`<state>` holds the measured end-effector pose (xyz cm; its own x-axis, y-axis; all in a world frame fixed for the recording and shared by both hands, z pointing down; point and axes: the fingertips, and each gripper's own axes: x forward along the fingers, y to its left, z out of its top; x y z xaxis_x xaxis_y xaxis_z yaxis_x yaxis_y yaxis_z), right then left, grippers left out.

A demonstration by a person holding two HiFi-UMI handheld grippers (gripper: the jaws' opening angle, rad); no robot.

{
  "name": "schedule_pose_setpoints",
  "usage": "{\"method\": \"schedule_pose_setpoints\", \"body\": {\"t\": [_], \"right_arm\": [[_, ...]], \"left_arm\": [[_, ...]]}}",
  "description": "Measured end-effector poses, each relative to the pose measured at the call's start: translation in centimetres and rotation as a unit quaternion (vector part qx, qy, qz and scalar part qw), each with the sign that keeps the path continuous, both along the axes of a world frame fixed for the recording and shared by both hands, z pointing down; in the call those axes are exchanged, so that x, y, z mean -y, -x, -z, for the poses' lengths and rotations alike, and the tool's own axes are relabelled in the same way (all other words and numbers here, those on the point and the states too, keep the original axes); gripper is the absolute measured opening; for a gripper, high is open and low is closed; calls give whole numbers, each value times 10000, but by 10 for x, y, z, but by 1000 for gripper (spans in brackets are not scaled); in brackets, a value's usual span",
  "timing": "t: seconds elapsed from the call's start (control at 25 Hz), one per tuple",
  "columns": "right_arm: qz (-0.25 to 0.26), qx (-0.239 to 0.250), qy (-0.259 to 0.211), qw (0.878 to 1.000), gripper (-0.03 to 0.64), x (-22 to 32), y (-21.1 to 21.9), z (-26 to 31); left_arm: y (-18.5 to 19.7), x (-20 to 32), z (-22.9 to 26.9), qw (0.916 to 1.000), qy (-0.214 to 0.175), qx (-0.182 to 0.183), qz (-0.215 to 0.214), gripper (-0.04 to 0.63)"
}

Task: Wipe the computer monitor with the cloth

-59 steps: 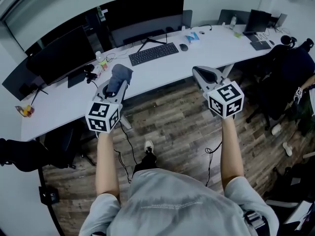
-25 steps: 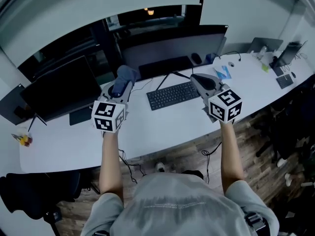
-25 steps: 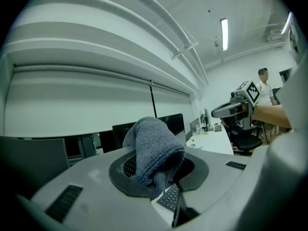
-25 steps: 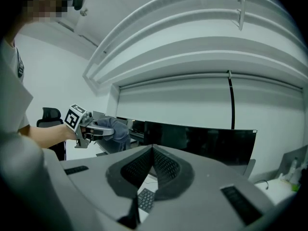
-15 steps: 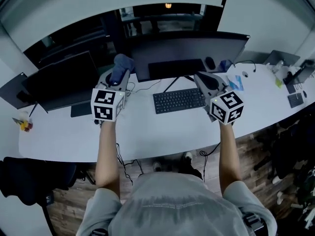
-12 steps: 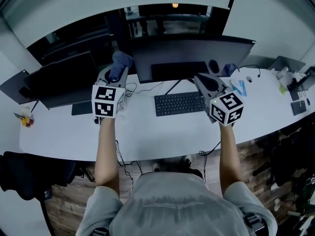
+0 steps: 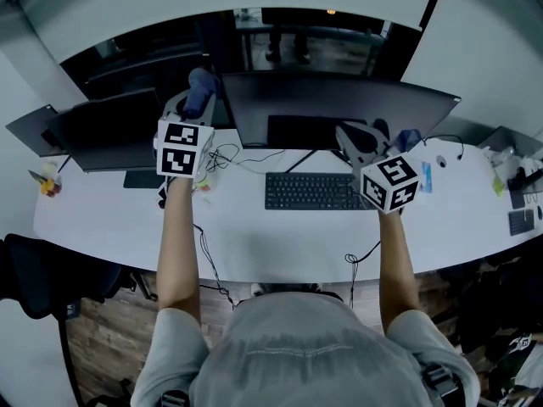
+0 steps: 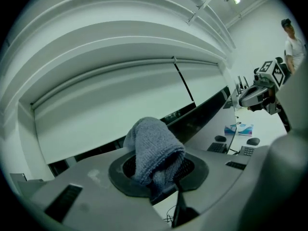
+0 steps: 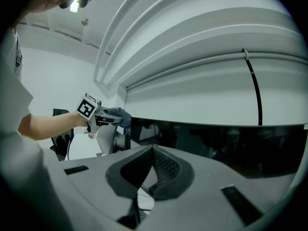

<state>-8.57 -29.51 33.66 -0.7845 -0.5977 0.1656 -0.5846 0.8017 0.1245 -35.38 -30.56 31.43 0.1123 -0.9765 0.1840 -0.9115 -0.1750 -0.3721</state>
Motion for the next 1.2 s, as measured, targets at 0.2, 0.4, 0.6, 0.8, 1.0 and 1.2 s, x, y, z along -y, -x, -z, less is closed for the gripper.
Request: {"method": "schedule_pose_setpoints", "body": {"t": [0.2, 0.4, 0.6, 0.8, 1.0, 1.2], "right_arm": [[-86, -98, -5, 9999, 2, 14, -5, 1], [-47, -251, 18, 9997, 2, 14, -1, -6], [-188, 17, 189, 9996, 0, 10, -5, -7], [-370, -63, 227, 9990, 0, 9, -12, -10], [-689, -242, 333, 9968, 2, 7, -18, -20], [-907, -367, 388, 9944, 2, 6, -26, -32]], "left_arm": [[-11, 16, 3, 9988, 59, 464, -107, 81], [-16, 23, -7, 9979, 175, 571, -238, 81], [-12, 29, -17, 9988, 271, 259, -329, 81], [-14, 31, -34, 9980, 424, 227, -410, 81], [-17, 31, -62, 9966, 651, 44, -502, 81], [-19, 33, -94, 9946, 866, -251, -520, 81]]}}
